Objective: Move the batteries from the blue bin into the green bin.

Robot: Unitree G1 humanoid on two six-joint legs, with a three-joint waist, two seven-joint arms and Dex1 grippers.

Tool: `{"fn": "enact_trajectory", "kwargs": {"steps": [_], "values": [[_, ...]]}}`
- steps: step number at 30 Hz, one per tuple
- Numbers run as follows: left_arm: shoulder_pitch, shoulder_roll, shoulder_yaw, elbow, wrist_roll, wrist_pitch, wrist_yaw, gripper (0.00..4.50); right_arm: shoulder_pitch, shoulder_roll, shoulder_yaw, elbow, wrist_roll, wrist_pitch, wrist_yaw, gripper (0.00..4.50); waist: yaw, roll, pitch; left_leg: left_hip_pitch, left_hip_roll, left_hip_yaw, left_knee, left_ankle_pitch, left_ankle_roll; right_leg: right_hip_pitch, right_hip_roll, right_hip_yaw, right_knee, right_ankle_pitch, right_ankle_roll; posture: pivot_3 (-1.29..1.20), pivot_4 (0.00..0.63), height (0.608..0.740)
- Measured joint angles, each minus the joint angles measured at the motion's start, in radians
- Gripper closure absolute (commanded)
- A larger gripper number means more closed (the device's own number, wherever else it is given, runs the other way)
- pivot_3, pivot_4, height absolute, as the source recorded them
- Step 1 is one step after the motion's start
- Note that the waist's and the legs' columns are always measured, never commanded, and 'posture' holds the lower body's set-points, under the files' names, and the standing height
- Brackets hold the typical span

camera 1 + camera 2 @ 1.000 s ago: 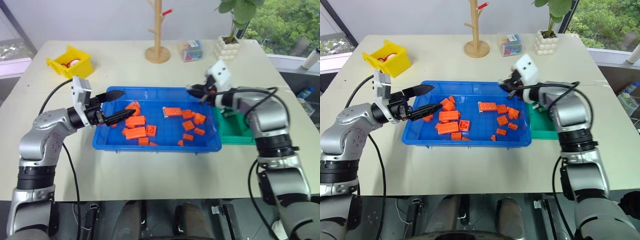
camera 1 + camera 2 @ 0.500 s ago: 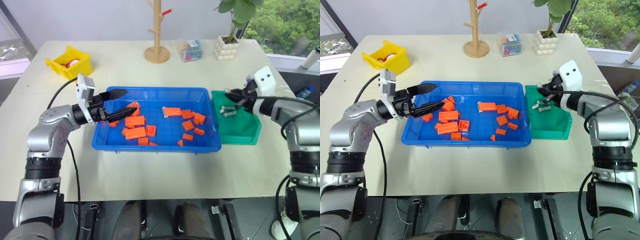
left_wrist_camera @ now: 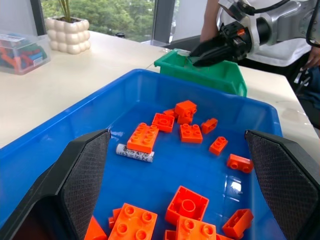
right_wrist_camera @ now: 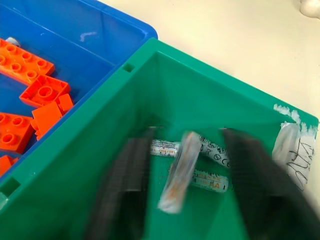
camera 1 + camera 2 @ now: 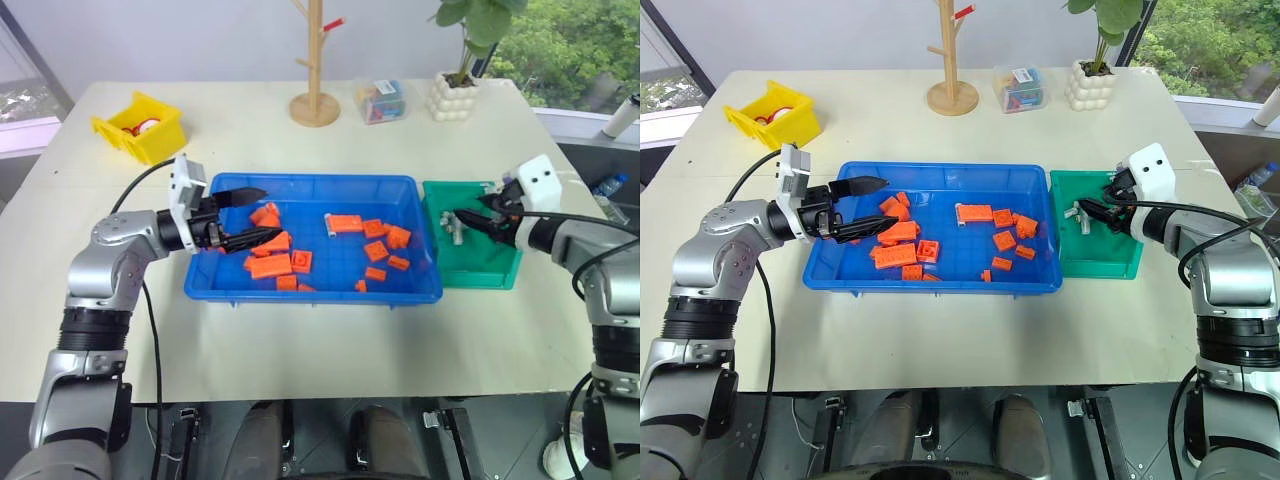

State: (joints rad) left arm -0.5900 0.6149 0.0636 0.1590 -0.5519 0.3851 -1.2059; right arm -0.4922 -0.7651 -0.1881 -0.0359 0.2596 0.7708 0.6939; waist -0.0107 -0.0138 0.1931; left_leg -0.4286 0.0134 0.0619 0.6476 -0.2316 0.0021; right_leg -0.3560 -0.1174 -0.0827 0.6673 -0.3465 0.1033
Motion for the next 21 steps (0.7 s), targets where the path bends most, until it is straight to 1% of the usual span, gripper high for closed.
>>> {"fn": "enact_trajectory", "kwargs": {"steps": [1,2,5,8,11,15,18,21], "values": [[0.0,0.0,0.0,0.0,0.0,0.0,-0.001,0.0,0.0,0.0,0.0,0.0,0.0,0.0,-0.002,0.36,0.0,0.0,0.0,0.0,0.0,0.0,0.0,0.0,0.0,0.0,0.0,0.0,0.0,0.0,0.0,0.0,0.15,0.739],[0.0,0.0,0.0,0.0,0.0,0.0,-0.001,0.0,0.0,0.0,0.0,0.0,0.0,0.0,-0.004,0.06,0.001,0.0,0.0,0.0,0.0,0.0,0.0,0.0,0.0,0.0,0.0,0.0,0.0,0.0,0.0,0.0,0.15,0.739],[0.0,0.001,0.0,0.0,0.0,0.0,-0.001,0.0,-0.004,0.0,0.0,0.002,-0.001,-0.003,-0.014,0.06,0.0,0.0,0.0,0.0,0.0,0.0,0.0,0.0,0.0,0.0,0.0,0.0,0.0,0.0,0.0,0.0,0.15,0.739],[0.002,0.004,0.001,-0.002,0.0,0.001,0.002,0.0,-0.042,0.002,0.006,0.013,-0.001,-0.043,-0.015,0.06,0.0,0.0,0.0,0.0,0.0,0.0,0.0,0.0,0.0,0.0,0.0,0.0,0.0,0.0,0.0,0.0,0.15,0.739],[0.003,0.006,0.001,-0.004,-0.001,0.002,0.008,0.0,-0.108,0.03,0.016,0.022,0.028,-0.118,0.041,0.06,-0.004,0.0,0.0,0.0,0.001,0.0,0.0,0.0,0.0,0.0,0.001,0.0,0.0,0.0,0.0,0.0,0.15,0.739],[0.002,0.008,0.001,-0.006,-0.001,0.004,0.009,0.0,-0.16,0.081,0.121,0.052,0.067,-0.199,0.19,0.06,-0.003,0.0,0.0,0.0,0.001,0.0,0.0,0.0,0.0,0.0,0.001,0.0,0.0,0.0,0.0,0.0,0.15,0.739],[0.009,0.015,0.006,-0.019,-0.002,0.013,0.011,0.0,-0.217,0.118,0.213,0.164,0.057,-0.25,0.279,0.06,0.0,0.0,0.0,0.0,0.0,0.0,0.001,0.0,0.0,0.0,0.0,0.0,0.0,0.0,0.0,0.0,0.15,0.739],[0.025,0.015,0.011,-0.053,-0.006,0.022,0.02,0.0,-0.286,0.163,0.27,0.293,0.034,-0.309,0.332,0.06,-0.001,0.0,0.0,0.0,0.0,-0.001,0.001,0.0,0.0,0.0,0.0,0.0,0.0,0.0,0.0,0.0,0.15,0.739]]}}
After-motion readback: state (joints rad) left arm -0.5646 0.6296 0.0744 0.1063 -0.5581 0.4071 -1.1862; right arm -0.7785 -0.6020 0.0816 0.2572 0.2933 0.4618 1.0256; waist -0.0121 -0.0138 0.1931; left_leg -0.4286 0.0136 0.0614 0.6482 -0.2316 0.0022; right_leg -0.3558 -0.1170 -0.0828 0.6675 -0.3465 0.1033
